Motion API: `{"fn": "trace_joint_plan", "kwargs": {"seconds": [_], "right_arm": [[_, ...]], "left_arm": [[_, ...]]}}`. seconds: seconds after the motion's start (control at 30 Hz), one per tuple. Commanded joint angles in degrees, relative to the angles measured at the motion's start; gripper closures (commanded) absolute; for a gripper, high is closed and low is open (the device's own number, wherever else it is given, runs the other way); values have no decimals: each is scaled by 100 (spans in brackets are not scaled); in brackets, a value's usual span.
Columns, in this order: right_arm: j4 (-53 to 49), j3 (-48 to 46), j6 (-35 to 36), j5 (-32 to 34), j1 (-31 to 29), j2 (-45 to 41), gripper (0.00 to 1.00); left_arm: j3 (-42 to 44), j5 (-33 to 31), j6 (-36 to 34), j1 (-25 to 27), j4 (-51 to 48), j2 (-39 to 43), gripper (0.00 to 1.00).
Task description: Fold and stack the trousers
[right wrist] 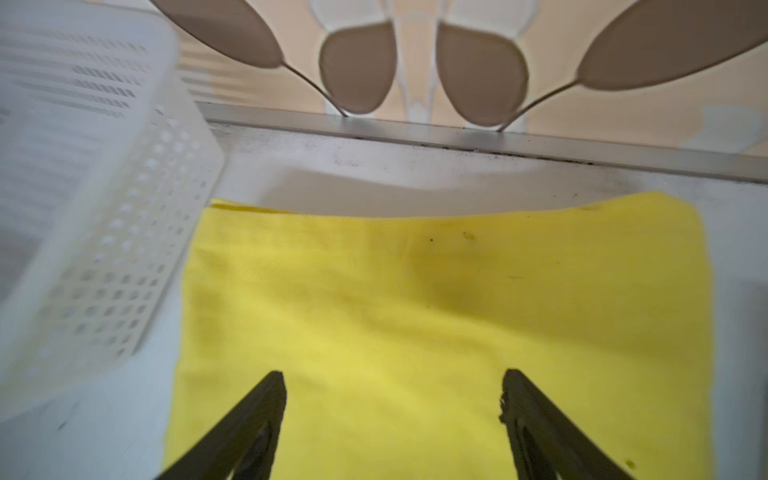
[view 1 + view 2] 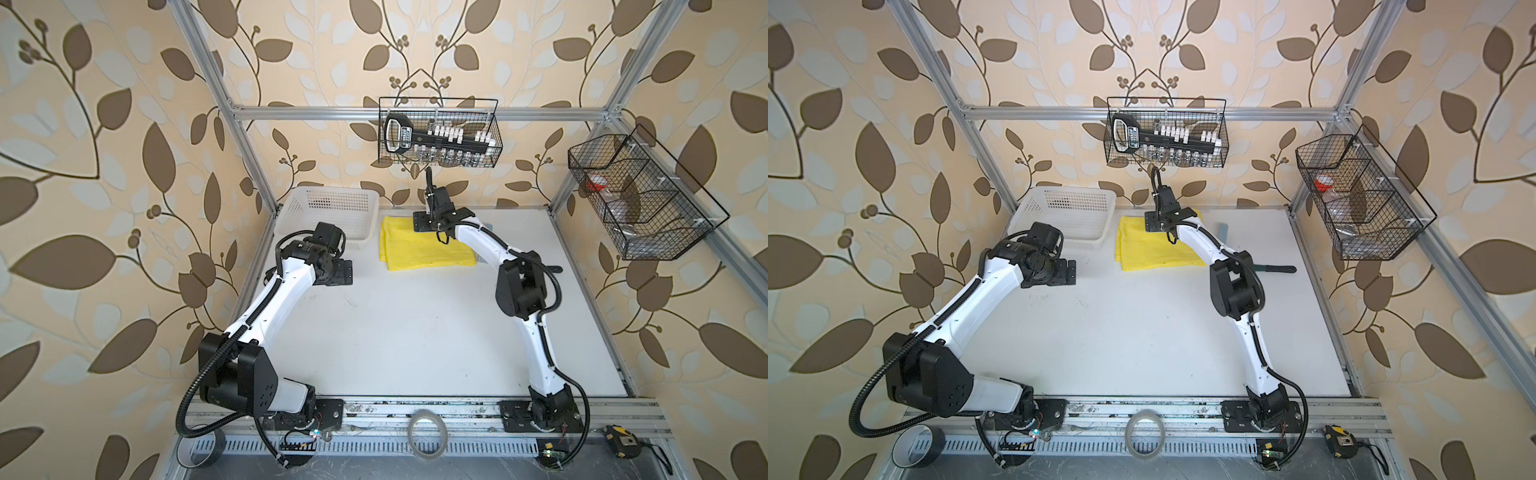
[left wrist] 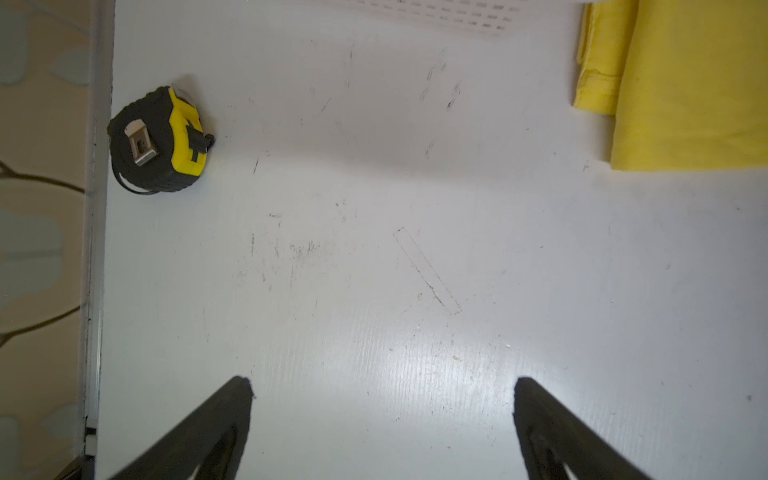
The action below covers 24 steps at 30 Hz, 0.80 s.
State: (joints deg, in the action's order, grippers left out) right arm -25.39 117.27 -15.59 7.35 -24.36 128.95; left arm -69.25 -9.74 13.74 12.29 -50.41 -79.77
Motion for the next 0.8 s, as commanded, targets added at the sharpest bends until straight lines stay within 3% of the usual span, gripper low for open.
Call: {"fn": "trace_joint_plan", "kwargs": {"seconds": [0.0, 0.23, 0.3, 0.43, 0.5, 0.6, 0.77], "right_arm": [[662, -995, 456, -339, 46, -1251, 15], [1771, -4338, 503, -539, 880, -3681, 11], [2272, -5345, 649, -554, 1249, -4451, 3], [2719, -6674, 943, -737, 2146, -5561, 0], [3203, -7471, 1063, -839, 2533, -6028, 0], [4167, -8473, 1182, -606, 2745, -6356, 0], [5541, -9307, 1295, -408, 2764, -5971, 0]], "left_arm": [[423, -357, -130, -61, 709, 314, 1], [1073, -1211, 288, -307, 2045, 381, 1], [1330, -1452, 388, -306, 2640, 232, 1], [1863, -2078, 153, -315, 4112, -122, 1], [2172, -2038, -18, -340, 4877, -222, 1], [2526, -1772, -416, -345, 5790, -422, 1], [3006, -1435, -1013, -556, 6559, -308, 1]]}}
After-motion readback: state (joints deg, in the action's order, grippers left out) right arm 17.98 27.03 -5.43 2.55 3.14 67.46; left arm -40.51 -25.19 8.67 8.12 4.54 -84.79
